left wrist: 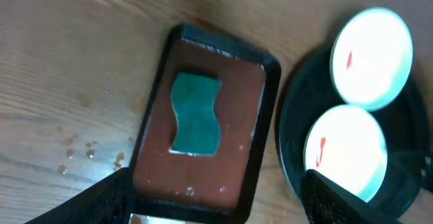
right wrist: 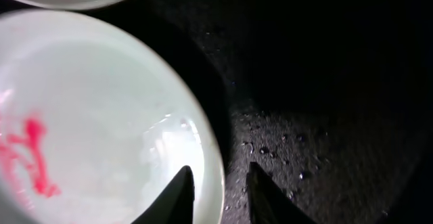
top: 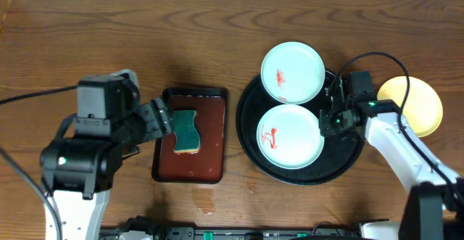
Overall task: Clean dirty plates on tray and stack at the side
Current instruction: 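Move right gripper to the lower pale plate rim and grasp it, then reach left gripper down and grasp the green sponge again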
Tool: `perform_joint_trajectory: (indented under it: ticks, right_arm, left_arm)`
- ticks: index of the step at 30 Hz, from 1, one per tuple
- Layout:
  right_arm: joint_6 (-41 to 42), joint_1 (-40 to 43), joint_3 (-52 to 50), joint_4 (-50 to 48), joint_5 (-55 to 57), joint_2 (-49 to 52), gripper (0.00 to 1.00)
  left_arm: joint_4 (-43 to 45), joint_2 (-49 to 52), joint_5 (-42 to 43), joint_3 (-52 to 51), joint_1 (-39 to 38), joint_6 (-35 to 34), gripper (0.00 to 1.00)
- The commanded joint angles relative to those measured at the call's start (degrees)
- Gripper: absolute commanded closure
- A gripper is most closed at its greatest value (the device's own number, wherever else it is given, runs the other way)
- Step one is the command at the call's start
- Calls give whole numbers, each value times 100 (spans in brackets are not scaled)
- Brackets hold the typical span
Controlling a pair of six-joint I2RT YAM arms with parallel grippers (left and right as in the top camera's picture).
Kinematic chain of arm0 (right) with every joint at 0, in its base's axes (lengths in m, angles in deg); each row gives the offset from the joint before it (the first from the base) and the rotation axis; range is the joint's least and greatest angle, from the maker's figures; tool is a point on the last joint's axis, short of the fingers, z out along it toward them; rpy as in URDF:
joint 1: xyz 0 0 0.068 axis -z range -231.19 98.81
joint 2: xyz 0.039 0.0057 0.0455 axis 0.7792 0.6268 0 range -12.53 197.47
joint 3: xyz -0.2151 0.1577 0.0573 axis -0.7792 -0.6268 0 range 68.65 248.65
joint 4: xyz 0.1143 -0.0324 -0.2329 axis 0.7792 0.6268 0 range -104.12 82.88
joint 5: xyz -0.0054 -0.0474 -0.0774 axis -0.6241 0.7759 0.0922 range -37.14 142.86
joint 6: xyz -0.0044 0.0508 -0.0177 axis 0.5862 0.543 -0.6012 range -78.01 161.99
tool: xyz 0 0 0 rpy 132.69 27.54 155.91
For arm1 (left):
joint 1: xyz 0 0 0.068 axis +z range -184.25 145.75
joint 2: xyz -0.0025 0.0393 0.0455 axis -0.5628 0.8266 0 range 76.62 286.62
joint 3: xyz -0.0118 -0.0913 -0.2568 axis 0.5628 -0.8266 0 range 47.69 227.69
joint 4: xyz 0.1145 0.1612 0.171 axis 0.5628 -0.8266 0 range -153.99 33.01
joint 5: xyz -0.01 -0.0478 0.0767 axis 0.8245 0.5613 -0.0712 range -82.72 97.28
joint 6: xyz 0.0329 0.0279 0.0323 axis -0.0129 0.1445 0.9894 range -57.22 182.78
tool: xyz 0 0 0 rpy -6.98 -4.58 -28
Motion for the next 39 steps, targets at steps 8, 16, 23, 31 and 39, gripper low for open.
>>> perform_joint_trajectory:
  ticks: [8,16,23,31,39]
  right_arm:
    - [68,-50,-33,76,160,800,99]
    - [310,-79,-31,387,846,767,99]
    - [225,-87,-31,352,1019,767,99]
    - [114,-87,-28,90,675,767,99]
    - [120,-87,-28,96,675,767,99]
  left_arm:
    - [-175,828,-17,-44,-450,210,21]
    - [-184,1117,-31,-44,-448,210,21]
    - [-79,1187,-249,-52,-448,210,21]
    - [409,1792,-291,-680,-450,125,22]
    - [1408,3134,-330,-1320,-476,-234,31]
